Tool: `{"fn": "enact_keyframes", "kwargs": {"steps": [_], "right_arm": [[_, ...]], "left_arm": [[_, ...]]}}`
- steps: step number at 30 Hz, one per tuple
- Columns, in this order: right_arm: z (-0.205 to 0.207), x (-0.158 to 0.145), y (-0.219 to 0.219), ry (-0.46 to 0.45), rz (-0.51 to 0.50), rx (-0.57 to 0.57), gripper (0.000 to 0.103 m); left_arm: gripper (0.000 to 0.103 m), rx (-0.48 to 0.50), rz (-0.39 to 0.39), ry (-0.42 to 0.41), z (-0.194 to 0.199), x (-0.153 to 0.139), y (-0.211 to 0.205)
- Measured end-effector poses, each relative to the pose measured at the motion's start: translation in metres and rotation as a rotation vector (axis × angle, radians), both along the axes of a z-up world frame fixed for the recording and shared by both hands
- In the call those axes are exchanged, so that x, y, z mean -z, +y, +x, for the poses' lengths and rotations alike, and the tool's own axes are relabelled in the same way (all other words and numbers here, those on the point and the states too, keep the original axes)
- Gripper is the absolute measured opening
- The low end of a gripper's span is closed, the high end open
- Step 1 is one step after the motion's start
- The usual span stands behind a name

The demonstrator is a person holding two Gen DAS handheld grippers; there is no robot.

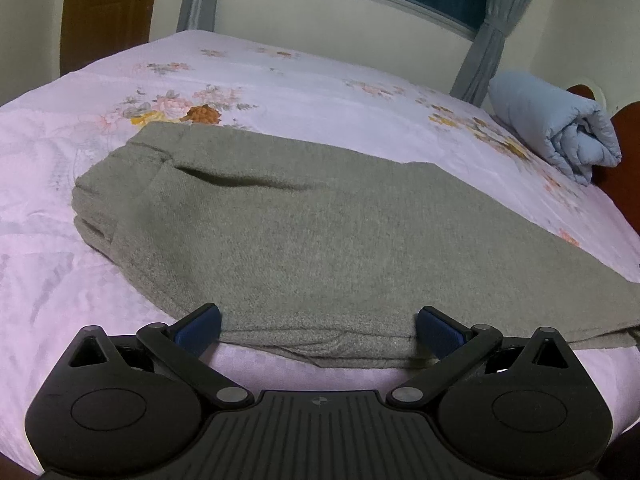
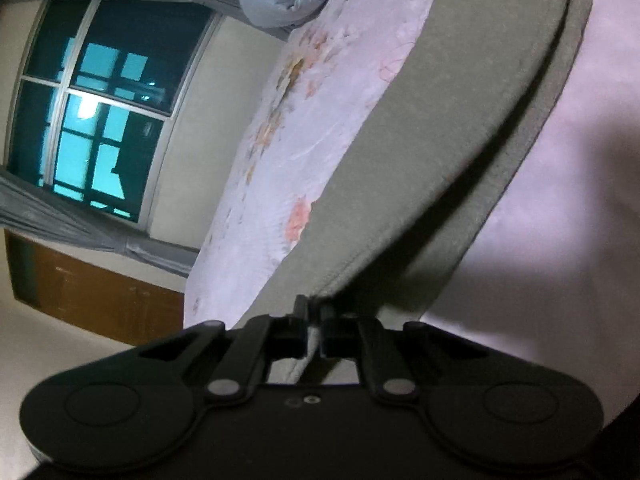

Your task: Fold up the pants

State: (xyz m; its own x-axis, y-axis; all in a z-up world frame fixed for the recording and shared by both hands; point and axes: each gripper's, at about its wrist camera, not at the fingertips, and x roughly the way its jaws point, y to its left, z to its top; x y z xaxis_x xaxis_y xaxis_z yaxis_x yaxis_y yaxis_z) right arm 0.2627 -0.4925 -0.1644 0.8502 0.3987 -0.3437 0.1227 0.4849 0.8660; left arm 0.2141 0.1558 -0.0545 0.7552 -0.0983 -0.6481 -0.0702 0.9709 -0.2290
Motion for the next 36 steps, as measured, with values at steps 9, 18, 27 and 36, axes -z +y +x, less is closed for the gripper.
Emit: {"fn": "enact_keyframes", "kwargs": {"steps": [9, 18, 27, 36], "right_arm": [[-0.005, 0.004, -0.019, 0.146, -0.095, -0.013, 0.023], [0.014, -0.051, -0.114, -0.019, -0.352, 0.19, 0.025], [0.094, -0.033, -0.197, 0.1, -0.347, 0.061, 0.041], [0.072, 0.024, -0.24, 0.006, 0.059, -0.096, 0.037]], "left_arm": [[0.103, -0.016, -0.003, 0.005, -0.002, -0.008, -0.002], [0.103, -0.005, 0.014, -0.011, 0.026, -0.016, -0.019], [0.103, -0.043, 0.061, 0.049, 0.046, -0.004, -0.024], [0.103, -0.064, 0.118, 0.079, 0.051, -0.003, -0.036]]}}
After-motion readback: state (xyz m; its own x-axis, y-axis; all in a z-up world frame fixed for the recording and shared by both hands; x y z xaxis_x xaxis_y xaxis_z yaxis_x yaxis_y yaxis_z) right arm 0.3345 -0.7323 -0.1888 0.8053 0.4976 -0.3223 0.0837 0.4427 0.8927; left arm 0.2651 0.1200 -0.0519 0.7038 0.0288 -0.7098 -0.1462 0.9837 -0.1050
